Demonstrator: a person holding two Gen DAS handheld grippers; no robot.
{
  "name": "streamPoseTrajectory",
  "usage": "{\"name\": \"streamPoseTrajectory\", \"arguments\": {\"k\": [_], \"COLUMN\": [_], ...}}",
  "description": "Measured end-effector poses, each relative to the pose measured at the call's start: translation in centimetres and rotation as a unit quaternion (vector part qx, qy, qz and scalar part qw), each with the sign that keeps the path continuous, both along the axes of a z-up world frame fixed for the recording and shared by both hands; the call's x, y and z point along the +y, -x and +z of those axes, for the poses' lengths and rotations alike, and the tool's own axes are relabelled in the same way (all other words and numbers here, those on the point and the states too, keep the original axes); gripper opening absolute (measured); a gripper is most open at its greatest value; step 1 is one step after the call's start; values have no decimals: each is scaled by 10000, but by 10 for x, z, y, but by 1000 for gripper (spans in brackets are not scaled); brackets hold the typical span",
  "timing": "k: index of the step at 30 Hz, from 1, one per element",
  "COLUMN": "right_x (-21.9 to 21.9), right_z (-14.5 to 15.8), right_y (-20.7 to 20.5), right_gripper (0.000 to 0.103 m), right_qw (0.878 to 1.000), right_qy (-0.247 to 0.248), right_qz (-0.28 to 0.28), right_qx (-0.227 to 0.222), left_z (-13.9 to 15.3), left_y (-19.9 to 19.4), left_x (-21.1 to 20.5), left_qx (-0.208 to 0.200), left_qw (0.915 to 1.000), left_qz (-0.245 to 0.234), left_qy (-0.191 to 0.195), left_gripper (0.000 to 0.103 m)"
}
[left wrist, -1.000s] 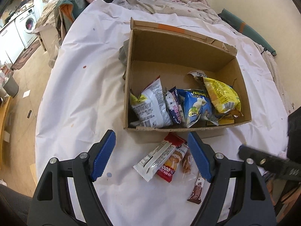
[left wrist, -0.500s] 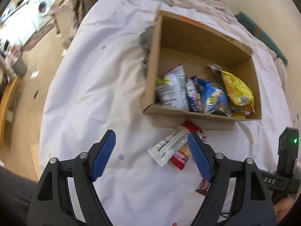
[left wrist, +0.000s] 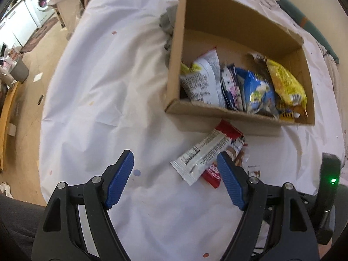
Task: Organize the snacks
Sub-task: 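Grasp the brown wafer bar with the right gripper while the left grasps the red-white stick snack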
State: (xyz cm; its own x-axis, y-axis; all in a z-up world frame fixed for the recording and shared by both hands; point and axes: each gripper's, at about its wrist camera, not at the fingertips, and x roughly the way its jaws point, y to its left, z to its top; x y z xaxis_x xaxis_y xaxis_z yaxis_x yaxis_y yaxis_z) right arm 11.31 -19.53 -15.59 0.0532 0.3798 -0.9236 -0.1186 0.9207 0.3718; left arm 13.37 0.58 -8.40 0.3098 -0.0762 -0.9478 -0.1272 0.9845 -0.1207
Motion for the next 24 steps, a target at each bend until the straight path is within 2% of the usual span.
{"name": "streamPoseTrajectory", "arguments": {"k": [3, 6, 9, 11, 14, 17, 18, 24], "right_x": [-20, -48, -62, -65, -72, -72, -75, -65], "right_z": [11, 32, 42, 42, 38, 38, 41, 37], "right_y": [-2, -5, -5, -7, -8, -6, -7, -7], "right_gripper": [18, 18, 18, 18, 19, 19, 19, 19], "right_qw": [9991, 9934, 9878, 9874, 9870, 9864, 9865, 9870], "right_qy": [-281, -705, -965, -950, -975, -1031, -1044, -1043], "right_qz": [-296, -746, -993, -1065, -1148, -1175, -1151, -1119], "right_qx": [-142, -519, -712, -690, -561, -510, -514, -489], "left_z": [-5, -15, -26, -36, -47, -52, -52, -56], "left_y": [-3, -11, -20, -27, -33, -38, -38, -40], "left_x": [-9, -27, -37, -43, -49, -49, -48, -37], "left_qx": [62, 162, 320, 402, 501, 517, 478, 466], "left_qw": [9995, 9956, 9936, 9927, 9911, 9910, 9914, 9909], "left_qz": [-309, -888, -1062, -1126, -1216, -1233, -1214, -1198], "left_qy": [-35, -255, -205, -178, -208, -8, 132, 407], "left_gripper": [76, 76, 76, 75, 62, 49, 42, 34]}}
